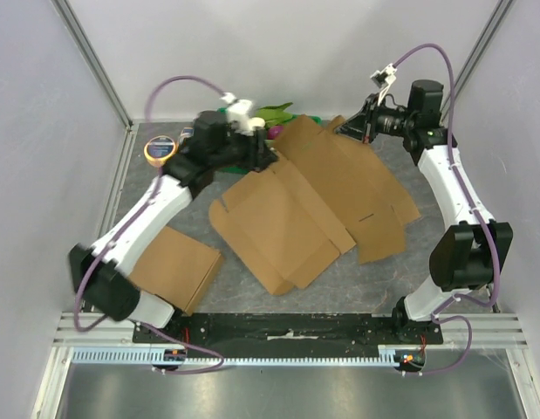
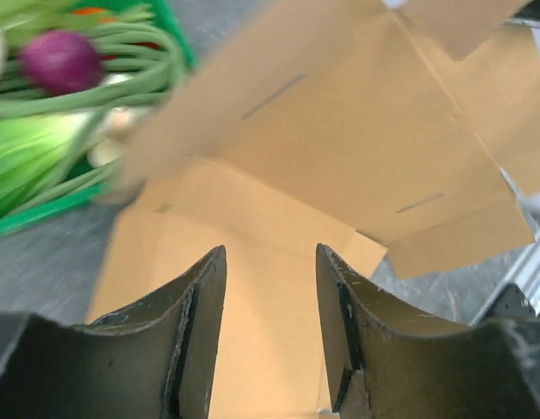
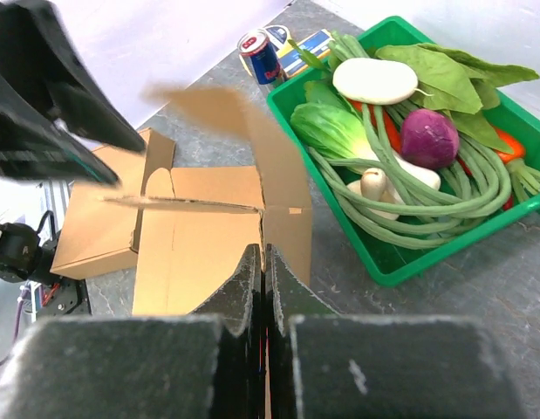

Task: Fold the paper box

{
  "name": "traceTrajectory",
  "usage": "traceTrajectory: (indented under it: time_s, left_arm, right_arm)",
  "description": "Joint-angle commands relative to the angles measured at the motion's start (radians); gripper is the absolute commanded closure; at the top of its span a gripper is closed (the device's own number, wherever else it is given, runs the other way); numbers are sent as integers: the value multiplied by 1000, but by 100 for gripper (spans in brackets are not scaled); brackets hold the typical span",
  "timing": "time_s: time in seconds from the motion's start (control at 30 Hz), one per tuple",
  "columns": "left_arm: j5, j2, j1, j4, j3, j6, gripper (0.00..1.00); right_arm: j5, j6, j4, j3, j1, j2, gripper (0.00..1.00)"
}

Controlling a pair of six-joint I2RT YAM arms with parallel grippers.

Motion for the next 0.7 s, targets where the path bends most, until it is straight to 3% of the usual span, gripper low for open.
traceTrajectory:
  time_s: [0.0, 0.07, 0.17, 0.27, 0.47, 0.67]
  left_arm:
    - [-112, -297, 126, 207, -290, -158, 49]
    - [-123, -306, 208, 194, -335, -233, 55]
    - [10, -214, 270, 207, -329, -290, 64]
    - [133, -53, 270, 214, -230, -291, 69]
    - [134, 182, 264, 47, 26, -281, 82]
    - [202, 233, 206, 105, -5, -281, 88]
  right_arm:
    - [-42, 23, 14, 32, -18, -41, 100]
    - [-67, 24, 14, 33, -18, -41, 100]
    - [-82, 20, 13, 33, -18, -48, 100]
    - [-100, 24, 14, 39, -18, -45, 100]
    - [-96, 29, 20, 50, -14, -45, 100]
    - [-88, 27, 22, 53, -14, -35, 100]
